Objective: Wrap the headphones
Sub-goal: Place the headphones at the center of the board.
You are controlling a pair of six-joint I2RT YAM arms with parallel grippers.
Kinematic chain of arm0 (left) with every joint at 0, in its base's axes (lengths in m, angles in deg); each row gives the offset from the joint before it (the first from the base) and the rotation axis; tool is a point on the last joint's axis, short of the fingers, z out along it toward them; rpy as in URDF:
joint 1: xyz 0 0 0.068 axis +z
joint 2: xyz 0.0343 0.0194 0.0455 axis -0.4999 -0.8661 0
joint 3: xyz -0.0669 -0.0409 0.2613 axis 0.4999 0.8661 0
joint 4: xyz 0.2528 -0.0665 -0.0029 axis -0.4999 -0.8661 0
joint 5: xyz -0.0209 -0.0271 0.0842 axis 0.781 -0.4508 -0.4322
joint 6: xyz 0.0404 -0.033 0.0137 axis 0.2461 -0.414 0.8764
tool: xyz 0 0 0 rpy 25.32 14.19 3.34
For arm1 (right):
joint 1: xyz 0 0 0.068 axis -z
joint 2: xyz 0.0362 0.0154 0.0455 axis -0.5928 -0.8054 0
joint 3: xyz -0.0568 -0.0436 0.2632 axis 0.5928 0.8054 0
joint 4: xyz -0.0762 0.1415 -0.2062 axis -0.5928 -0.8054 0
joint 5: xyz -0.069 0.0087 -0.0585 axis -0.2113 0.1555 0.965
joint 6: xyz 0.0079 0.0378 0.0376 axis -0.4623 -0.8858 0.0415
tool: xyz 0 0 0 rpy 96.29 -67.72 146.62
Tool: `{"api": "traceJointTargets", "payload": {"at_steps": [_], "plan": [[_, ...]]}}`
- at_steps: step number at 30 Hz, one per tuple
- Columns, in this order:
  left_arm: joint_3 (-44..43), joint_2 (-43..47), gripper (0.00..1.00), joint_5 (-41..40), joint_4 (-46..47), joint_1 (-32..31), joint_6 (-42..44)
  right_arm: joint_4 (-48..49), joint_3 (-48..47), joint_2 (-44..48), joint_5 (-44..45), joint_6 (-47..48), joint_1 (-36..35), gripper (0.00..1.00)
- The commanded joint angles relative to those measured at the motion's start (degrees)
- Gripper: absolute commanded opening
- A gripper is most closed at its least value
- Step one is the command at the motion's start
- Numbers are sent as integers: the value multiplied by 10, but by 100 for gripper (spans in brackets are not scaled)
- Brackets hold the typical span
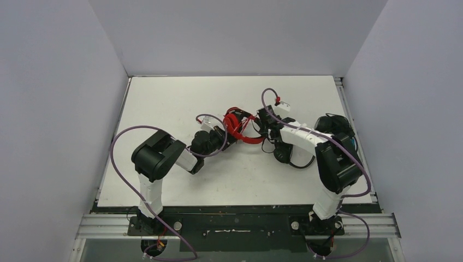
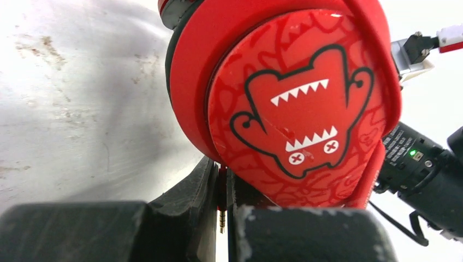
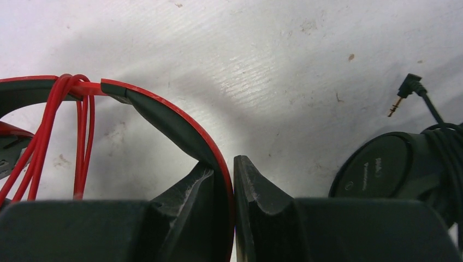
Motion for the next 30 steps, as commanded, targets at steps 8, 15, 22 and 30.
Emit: {"api": "traceJointTargets", "payload": {"at_steps": [8, 15, 22, 30], "plan": [[-40, -26, 0, 13, -55, -12, -33, 97, -63, -88, 216, 2, -6, 0], [0, -14, 12, -6, -48, -13, -39, 108, -77, -121, 247, 35, -17, 0], [36, 17, 17, 0, -60, -11, -25, 109, -100, -152, 247, 75, -25, 0], [63, 80, 17, -7, -107, -7, 13, 94, -108, -158, 245, 80, -25, 10]]}}
